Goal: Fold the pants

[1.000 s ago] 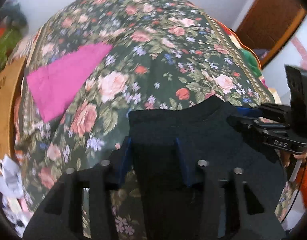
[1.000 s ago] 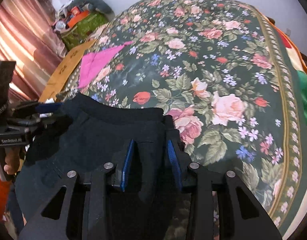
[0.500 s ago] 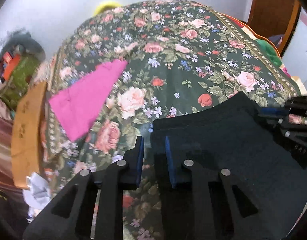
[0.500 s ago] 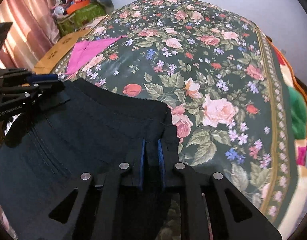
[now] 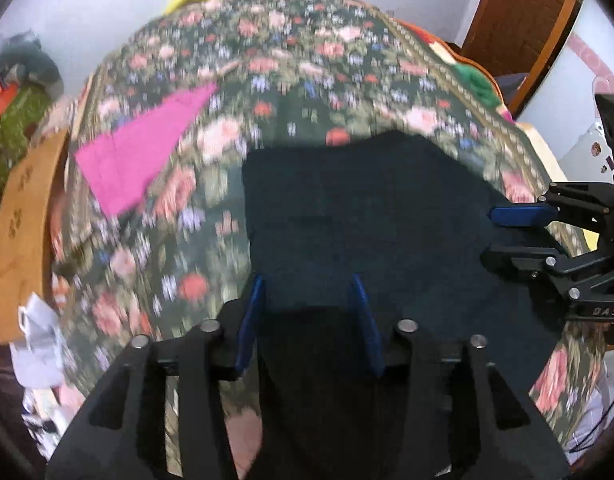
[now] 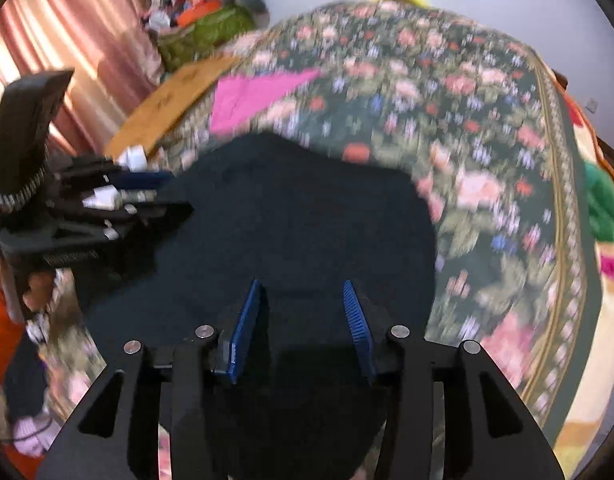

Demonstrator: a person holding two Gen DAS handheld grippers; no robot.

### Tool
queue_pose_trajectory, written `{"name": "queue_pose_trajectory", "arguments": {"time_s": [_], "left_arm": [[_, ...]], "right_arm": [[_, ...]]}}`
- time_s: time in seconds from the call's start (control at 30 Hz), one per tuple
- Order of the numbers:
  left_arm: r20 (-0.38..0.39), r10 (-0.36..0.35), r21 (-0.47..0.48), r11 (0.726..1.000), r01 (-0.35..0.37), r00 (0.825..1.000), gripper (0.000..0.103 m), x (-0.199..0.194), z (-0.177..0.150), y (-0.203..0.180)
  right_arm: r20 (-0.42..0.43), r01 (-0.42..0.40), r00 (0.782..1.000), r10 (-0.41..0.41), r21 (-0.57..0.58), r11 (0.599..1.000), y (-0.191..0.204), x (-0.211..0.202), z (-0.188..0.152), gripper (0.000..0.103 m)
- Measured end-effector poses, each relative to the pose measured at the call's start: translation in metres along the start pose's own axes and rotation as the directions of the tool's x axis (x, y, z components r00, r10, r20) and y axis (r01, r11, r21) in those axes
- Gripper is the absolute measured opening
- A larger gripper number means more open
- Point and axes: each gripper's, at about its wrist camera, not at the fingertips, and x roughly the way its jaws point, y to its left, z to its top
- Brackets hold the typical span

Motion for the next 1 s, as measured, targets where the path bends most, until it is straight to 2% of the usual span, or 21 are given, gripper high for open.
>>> {"name": "queue_pose_trajectory", "arguments": {"time_s": [0.07, 0.17, 0.23, 0.33, 0.53, 0.7, 0.77, 0.87, 1.0], "left_arm": [[-0.006, 0.015, 0.007, 1.000, -0.015, 1.000, 0.061, -0.002, -0.013, 0.003], [0.015, 0.032, 0.017, 0.999, -0.032, 0.999, 0.064, -0.018, -0.029, 0.009], [0.025, 0.042, 0.009, 0.999, -0.042, 0.999, 0.064, -0.027, -0.037, 0.014], [0.025, 0.109, 0.001, 0.994, -0.109, 0.994, 0.063, -0.031, -0.045, 0.022], [0.016, 0.145, -0.075, 0.987, -0.143, 0.989, 0.063, -0.036, -0.051, 0.048], [0.090, 0.042, -0.129, 0.991, -0.030, 0.995, 0.063, -0.057, -0.036, 0.052], [0.110, 0.000, -0.126, 0.992, 0.014, 0.994, 0.066, -0.059, -0.025, 0.048], [0.095, -0.049, -0.129, 0.990, 0.061, 0.994, 0.070, -0.048, -0.008, 0.042], [0.024, -0.100, -0.148, 0.984, 0.102, 0.995, 0.073, -0.019, 0.006, 0.037]], "right_arm": [[0.013, -0.004, 1.000, 0.004, 0.028, 1.000, -0.002, -0.006, -0.011, 0.041], [0.017, -0.002, 1.000, 0.002, 0.045, 0.999, -0.009, -0.021, -0.020, 0.041], [0.021, 0.017, 1.000, -0.018, 0.052, 0.998, -0.012, -0.028, -0.025, 0.041], [0.020, 0.049, 0.998, -0.051, 0.098, 0.994, -0.024, -0.037, -0.034, 0.042], [0.030, 0.047, 0.998, -0.054, 0.194, 0.980, -0.044, -0.051, -0.053, 0.052], [0.057, 0.023, 0.998, -0.039, 0.258, 0.966, -0.051, -0.060, -0.043, 0.055], [0.073, 0.000, 0.997, -0.021, 0.275, 0.962, -0.050, -0.059, -0.036, 0.069], [0.094, -0.012, 0.995, -0.014, 0.268, 0.963, -0.045, -0.050, -0.025, 0.071], [0.059, -0.027, 0.998, 0.012, 0.263, 0.964, -0.043, -0.025, -0.016, 0.071]]}}
